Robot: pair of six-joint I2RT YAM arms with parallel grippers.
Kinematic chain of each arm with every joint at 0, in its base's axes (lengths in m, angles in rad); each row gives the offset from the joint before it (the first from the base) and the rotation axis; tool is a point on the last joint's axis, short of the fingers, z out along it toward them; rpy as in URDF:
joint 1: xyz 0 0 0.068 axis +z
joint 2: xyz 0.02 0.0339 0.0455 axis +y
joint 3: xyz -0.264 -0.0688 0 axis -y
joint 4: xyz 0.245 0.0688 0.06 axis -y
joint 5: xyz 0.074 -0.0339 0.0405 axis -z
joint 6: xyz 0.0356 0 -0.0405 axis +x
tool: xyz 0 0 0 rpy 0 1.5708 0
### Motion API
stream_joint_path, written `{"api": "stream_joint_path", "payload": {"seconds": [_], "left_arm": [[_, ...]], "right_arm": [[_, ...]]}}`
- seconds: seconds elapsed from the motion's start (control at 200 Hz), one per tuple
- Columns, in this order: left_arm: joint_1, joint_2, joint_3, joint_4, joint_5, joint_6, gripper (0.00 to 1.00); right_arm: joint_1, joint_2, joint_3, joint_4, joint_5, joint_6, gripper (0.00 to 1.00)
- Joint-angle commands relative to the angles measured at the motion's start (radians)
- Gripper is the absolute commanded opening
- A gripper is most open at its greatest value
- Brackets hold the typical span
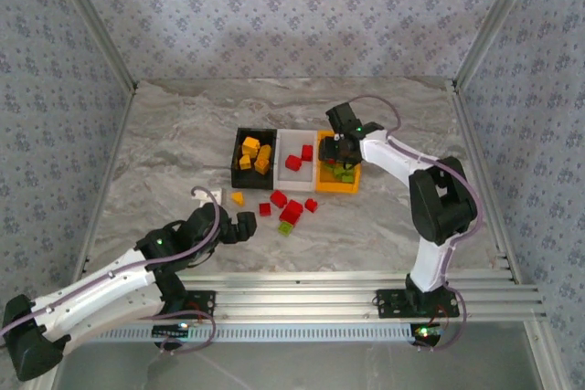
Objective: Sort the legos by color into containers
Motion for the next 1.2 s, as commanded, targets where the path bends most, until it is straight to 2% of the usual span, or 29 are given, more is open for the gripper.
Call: {"api": "stream_joint_path", "payload": {"seconds": [0.0,0.38,0.655,0.894,1.194], "left_arm": [[0.008,-0.012,0.011,-0.022,0.010,-0.009,1.00],[0.013,-0.020,0.004,-0.033,0.010,-0.023,0.99],[0.013,-0.034,-0.009,-0.025,0.021,-0.038,0.99],[0.015,-0.038,-0.009,-0.031,0.024,-0.040,0.99],[0.014,-0.040,-0.015,-0.027,0.026,-0.045,0.99]], "right_arm": [[-0.005,0.041,0.038,-0.052,0.017,-0.020,0.60],[0.001,0.128,0.066,-0.054,0.034,-0.012,0.57],[0.024,0.073,0.001,0.048,0.050,0.009,0.54],[0.039,0.098,0.026,0.043,0.097,0.061,0.54],[0.053,0.097,-0.010,0.111,0.146,0.104,0.45]]}}
